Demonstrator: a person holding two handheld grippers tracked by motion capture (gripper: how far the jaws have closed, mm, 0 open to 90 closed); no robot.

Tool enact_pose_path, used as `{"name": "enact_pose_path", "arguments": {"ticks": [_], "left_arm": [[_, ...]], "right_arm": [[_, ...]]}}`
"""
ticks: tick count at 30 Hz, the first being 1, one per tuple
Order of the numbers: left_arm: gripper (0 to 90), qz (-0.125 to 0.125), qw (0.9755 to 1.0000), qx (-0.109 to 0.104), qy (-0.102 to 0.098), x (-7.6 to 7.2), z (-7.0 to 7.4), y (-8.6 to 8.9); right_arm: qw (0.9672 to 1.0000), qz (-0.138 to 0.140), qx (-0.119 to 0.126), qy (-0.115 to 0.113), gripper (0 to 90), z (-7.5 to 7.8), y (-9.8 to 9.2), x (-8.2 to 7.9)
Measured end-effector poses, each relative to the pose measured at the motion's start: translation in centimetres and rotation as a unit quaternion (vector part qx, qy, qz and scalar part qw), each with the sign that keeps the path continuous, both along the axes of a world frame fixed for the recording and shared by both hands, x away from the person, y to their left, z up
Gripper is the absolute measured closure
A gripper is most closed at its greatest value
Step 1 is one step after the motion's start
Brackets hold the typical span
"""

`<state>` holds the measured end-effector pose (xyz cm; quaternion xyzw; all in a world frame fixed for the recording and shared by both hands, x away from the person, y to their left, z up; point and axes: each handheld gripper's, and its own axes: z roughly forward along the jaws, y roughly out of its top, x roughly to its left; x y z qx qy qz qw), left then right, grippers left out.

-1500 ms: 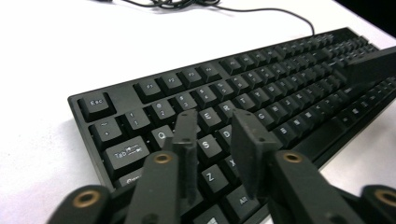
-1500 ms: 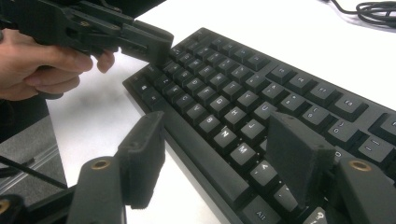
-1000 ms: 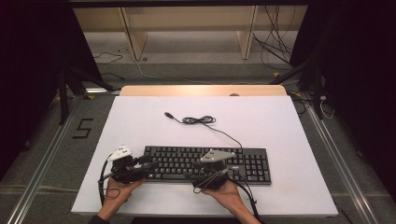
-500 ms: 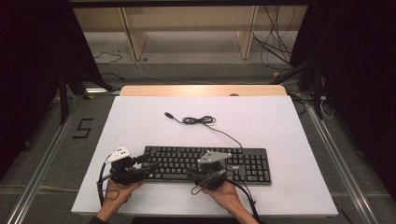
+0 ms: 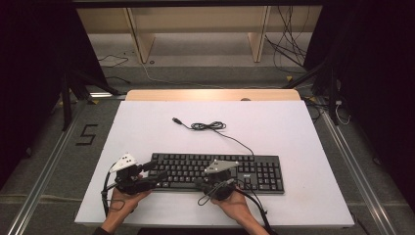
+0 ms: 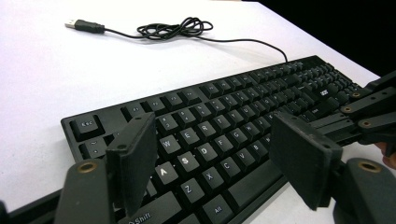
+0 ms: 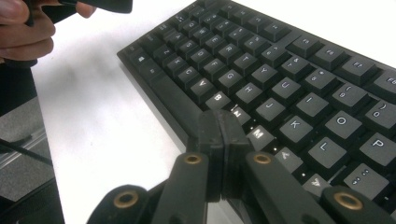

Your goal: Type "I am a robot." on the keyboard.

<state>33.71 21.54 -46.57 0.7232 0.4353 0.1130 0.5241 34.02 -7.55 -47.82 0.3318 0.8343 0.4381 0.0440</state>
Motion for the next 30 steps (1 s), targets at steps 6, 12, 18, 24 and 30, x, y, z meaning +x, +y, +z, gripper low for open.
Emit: {"name": "enact_pose_path", "arguments": {"ticks": [6, 12, 18, 24, 30], "left_arm": [[30.9, -0.004, 1.0000, -0.002, -0.008, -0.12, 0.09, -0.04], [30.4, -0.011, 0.9999, 0.000, -0.012, -0.24, 0.15, -0.17], [30.3, -0.013, 0.9998, 0.001, -0.015, -0.33, 0.20, -0.24], [30.1, -0.016, 0.9997, 0.003, -0.016, -0.39, 0.20, -0.37], [30.0, -0.016, 0.9998, 0.002, -0.015, -0.38, 0.20, -0.37]], "right_arm": [[1.0000, 0.001, -0.006, 0.001, 90.0, -0.20, 0.15, 0.05], [0.9999, 0.001, -0.013, 0.001, 90.0, -0.43, 0.31, 0.11], [0.9999, 0.000, -0.016, 0.001, 90.0, -0.51, 0.35, 0.15], [0.9998, 0.000, -0.018, -0.002, 90.0, -0.60, 0.37, 0.17], [0.9996, -0.003, -0.027, -0.002, 90.0, -0.80, 0.42, 0.27]]}}
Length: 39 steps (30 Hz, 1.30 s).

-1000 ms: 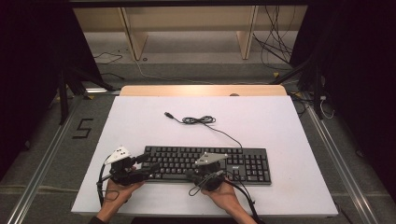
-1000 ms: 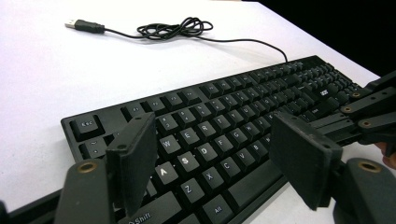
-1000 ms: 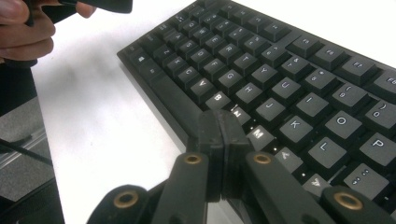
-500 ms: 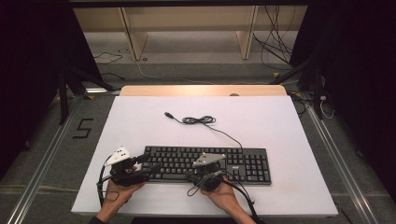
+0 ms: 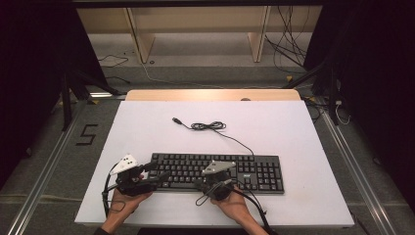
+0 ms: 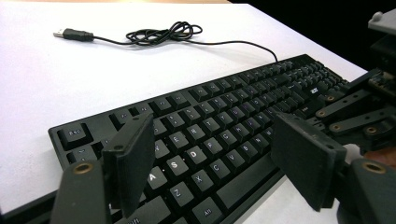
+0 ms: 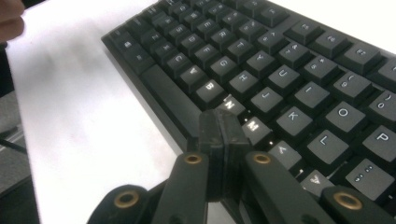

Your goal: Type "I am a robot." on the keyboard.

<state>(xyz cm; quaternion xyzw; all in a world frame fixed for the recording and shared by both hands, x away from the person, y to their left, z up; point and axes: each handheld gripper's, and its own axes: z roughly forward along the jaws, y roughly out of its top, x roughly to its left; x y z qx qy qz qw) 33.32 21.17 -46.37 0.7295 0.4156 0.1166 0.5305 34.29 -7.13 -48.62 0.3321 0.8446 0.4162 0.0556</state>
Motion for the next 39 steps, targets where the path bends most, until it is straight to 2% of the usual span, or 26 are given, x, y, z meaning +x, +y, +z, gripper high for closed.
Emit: {"name": "enact_pose_path", "arguments": {"ticks": [7, 13, 18, 25, 35, 39], "left_arm": [[30.0, 0.001, 1.0000, 0.000, 0.001, 0.0, 0.0, 0.0], [30.0, 0.003, 1.0000, 0.000, 0.002, 0.1, -0.1, 0.0], [30.0, 0.004, 1.0000, 0.001, 0.002, 0.1, -0.1, 0.1], [30.0, 0.005, 1.0000, 0.002, 0.002, 0.2, -0.1, 0.1], [30.2, 0.008, 0.9999, 0.003, 0.006, 0.3, -0.1, 0.1], [30.4, 0.008, 0.9999, 0.001, 0.008, 0.4, -0.2, 0.0]], "right_arm": [[1.0000, -0.001, 0.000, -0.007, 90.0, -0.1, 0.0, 0.1], [1.0000, -0.004, 0.002, -0.003, 90.0, -0.1, 0.0, 0.0], [0.9997, -0.009, 0.022, 0.007, 88.9, 0.3, -0.3, 0.1], [0.9992, -0.014, 0.039, 0.000, 86.5, 1.0, -0.8, 0.0], [0.9984, -0.014, 0.055, -0.003, 70.7, 1.6, -1.6, 0.0], [0.9985, -0.011, 0.054, -0.006, 64.9, 1.8, -1.8, -0.1]]}}
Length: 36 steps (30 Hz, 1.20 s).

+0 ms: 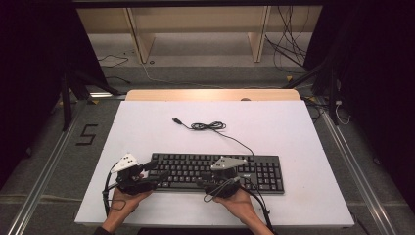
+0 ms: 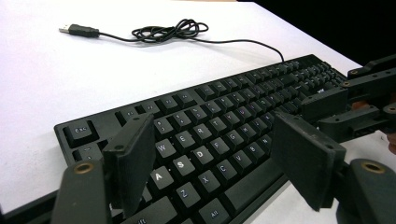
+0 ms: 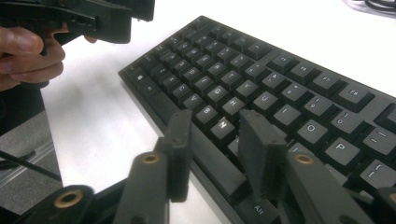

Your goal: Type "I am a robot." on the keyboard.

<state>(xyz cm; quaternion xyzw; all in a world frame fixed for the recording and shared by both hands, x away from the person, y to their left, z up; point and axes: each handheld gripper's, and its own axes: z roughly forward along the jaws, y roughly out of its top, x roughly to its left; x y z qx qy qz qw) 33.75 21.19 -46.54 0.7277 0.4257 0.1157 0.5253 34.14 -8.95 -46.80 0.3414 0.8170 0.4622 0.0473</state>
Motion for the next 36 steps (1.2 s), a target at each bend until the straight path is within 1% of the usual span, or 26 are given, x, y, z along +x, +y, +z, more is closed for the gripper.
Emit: {"name": "enact_pose_path", "arguments": {"ticks": [6, 8, 11, 12, 13, 18, 22, 26, 31, 36], "left_arm": [[31.1, -0.003, 1.0000, 0.004, 0.001, 0.2, 0.0, -0.2], [31.8, -0.003, 1.0000, 0.000, 0.002, 0.2, 0.0, -0.2], [32.2, -0.004, 1.0000, 0.000, 0.004, 0.4, 0.0, -0.3], [32.6, -0.005, 1.0000, 0.001, 0.006, 0.5, 0.0, -0.4], [33.3, -0.005, 1.0000, 0.003, 0.007, 0.5, 0.0, -0.4], [37.8, 0.001, 0.9999, 0.006, 0.013, 1.0, 0.1, -0.6], [44.5, 0.003, 0.9997, 0.012, 0.019, 1.4, 0.1, -0.8], [54.7, 0.006, 0.9993, 0.023, 0.028, 1.9, 0.2, -1.1], [67.8, -0.003, 0.9984, 0.041, 0.040, 2.8, 0.1, -1.8], [77.3, -0.011, 0.9972, 0.055, 0.049, 3.3, -0.1, -2.3]], "right_arm": [[1.0000, 0.002, 0.003, 0.001, 56.5, 0.2, -0.3, 0.0], [1.0000, 0.002, 0.003, 0.001, 54.4, 0.2, -0.4, -0.1], [0.9999, 0.003, 0.003, -0.009, 51.6, 0.4, -0.7, -0.3], [1.0000, 0.001, 0.004, -0.009, 49.8, 0.5, -0.8, -0.3], [1.0000, -0.001, 0.005, -0.007, 47.9, 0.6, -0.8, -0.3], [0.9999, -0.001, 0.008, -0.010, 44.1, 0.7, -1.1, -0.3], [0.9999, -0.002, 0.007, -0.010, 41.7, 0.7, -1.2, -0.4], [0.9999, -0.003, 0.008, -0.010, 40.3, 0.7, -1.2, -0.4], [0.9999, -0.004, 0.009, -0.012, 39.3, 0.7, -1.4, -0.4], [0.9999, -0.005, 0.010, -0.013, 38.5, 0.7, -1.5, -0.5]]}}
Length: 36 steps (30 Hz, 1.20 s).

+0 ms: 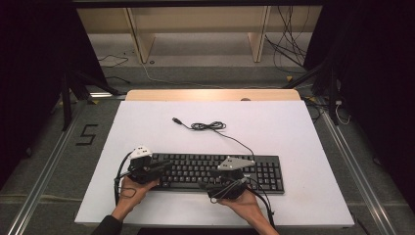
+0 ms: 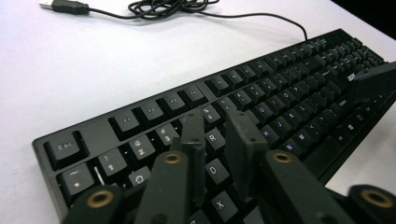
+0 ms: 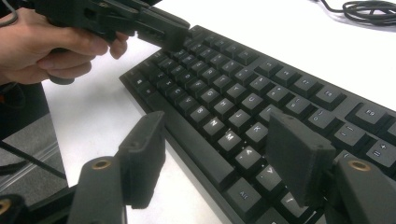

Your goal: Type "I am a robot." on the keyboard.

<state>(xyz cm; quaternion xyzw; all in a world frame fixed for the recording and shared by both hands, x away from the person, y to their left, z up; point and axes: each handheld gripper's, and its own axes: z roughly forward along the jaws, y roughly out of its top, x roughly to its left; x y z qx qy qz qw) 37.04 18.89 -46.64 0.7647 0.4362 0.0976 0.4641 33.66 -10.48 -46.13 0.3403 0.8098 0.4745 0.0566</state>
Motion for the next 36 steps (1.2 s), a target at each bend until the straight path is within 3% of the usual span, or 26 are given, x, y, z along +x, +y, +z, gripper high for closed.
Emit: {"name": "enact_pose_path", "arguments": {"ticks": [10, 17, 36], "left_arm": [[88.5, -0.022, 0.9993, 0.028, 0.007, 1.0, -0.3, -1.7], [88.8, -0.024, 0.9988, 0.037, 0.020, 1.5, -0.8, -2.1], [88.9, -0.026, 0.9979, 0.051, 0.031, 2.0, -1.2, -2.7]], "right_arm": [[1.0000, -0.003, 0.003, -0.003, 37.6, 0.1, -0.2, -0.1], [1.0000, -0.004, 0.004, -0.005, 37.1, 0.1, -0.3, -0.2], [0.9999, -0.008, 0.007, -0.010, 34.7, 0.1, -0.4, -0.3]]}}
